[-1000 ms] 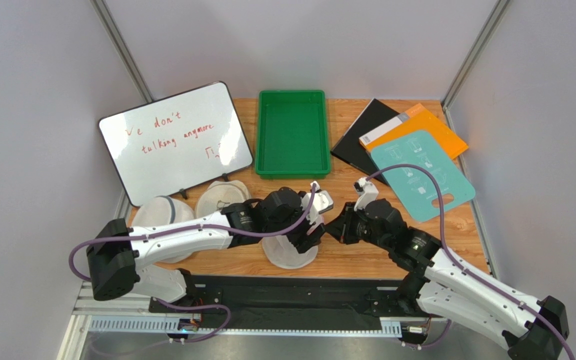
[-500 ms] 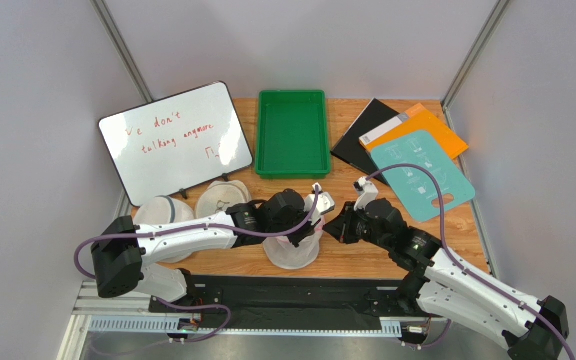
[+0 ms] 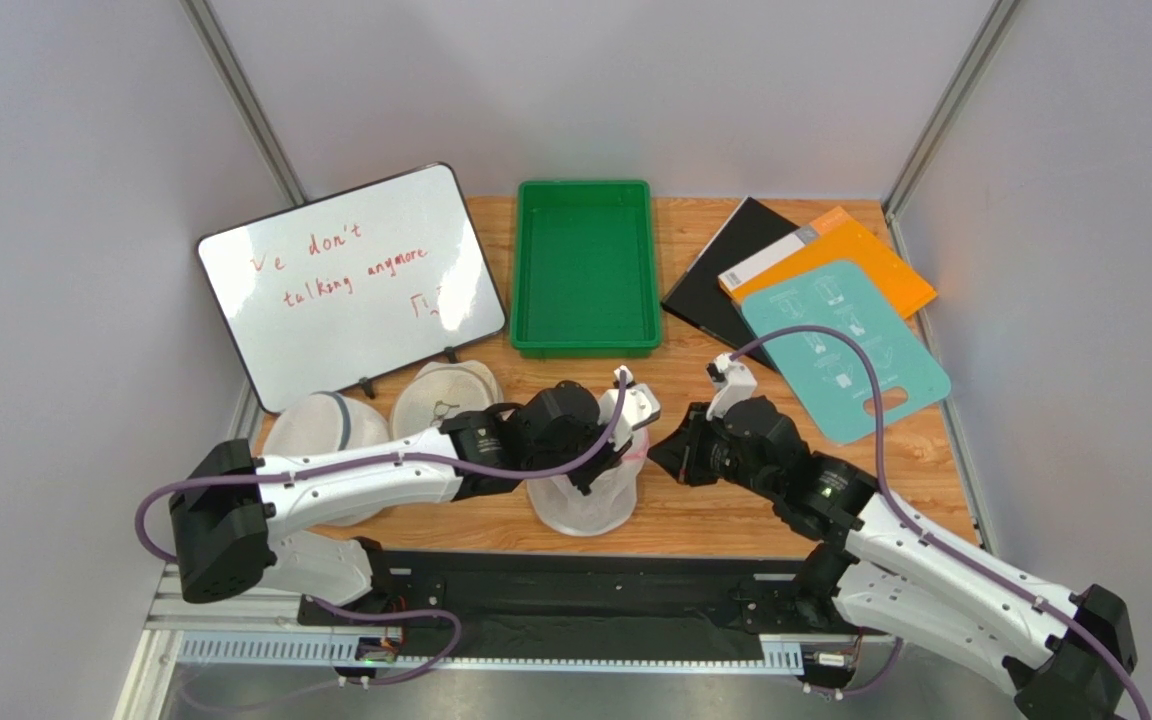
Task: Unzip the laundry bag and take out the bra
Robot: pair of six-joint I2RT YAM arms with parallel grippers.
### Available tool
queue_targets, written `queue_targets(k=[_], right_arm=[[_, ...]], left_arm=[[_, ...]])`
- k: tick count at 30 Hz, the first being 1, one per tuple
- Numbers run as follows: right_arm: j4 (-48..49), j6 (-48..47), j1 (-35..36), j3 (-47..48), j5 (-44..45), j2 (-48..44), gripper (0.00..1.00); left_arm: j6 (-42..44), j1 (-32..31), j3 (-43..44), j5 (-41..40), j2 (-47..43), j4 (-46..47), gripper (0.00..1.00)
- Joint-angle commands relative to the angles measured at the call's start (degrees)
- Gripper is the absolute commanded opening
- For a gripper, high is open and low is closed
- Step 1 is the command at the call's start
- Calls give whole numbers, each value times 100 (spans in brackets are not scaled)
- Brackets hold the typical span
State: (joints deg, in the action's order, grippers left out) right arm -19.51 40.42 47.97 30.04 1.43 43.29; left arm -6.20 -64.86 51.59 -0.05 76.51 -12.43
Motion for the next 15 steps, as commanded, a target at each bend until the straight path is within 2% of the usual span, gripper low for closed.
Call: queue_targets(k=[1,15], right_arm=[[8,-175,2,54,367,83,0],[-35,-237,-130,107,341,136,0]], left_arm=[[66,-27,-132,-231,-356,-172,0],[66,-27,-466,-820,-1041,-725,0]])
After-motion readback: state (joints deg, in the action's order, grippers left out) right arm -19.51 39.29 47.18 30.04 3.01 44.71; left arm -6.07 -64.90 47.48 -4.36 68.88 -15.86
